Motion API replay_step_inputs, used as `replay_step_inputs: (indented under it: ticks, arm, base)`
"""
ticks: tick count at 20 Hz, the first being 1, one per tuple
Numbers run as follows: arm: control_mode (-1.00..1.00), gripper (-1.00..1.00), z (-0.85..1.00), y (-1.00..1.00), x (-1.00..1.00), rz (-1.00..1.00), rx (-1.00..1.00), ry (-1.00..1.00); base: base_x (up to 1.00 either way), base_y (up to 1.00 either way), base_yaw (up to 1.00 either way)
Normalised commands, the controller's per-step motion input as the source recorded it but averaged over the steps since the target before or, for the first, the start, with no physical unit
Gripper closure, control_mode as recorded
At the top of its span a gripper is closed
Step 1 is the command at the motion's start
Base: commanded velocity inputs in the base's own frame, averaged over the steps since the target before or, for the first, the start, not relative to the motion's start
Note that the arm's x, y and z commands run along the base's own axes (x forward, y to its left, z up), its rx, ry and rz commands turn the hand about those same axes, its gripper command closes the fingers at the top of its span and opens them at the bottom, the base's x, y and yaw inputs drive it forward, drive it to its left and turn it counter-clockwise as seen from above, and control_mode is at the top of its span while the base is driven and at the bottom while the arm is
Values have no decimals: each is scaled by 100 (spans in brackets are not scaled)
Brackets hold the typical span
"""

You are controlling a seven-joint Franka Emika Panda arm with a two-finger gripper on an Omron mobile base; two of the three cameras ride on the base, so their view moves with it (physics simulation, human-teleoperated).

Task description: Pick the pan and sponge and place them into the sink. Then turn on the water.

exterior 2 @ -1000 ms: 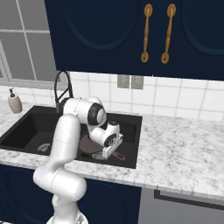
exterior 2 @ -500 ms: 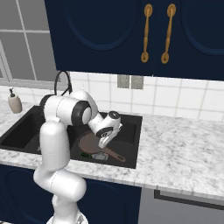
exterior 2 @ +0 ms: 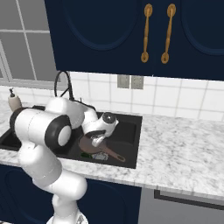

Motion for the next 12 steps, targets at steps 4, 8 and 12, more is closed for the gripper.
replay_step_inputs:
  ticks: [4,8,12]
  arm:
    - [-100,-100,93,38,0,0,-12,-1]
    - [-100,-100,95,16,1,0,-3,6]
    - [-100,-100,77,0,0,-4,0,4]
  base:
    - [0,0,0]
    - [0,0,0]
    - [0,0,0]
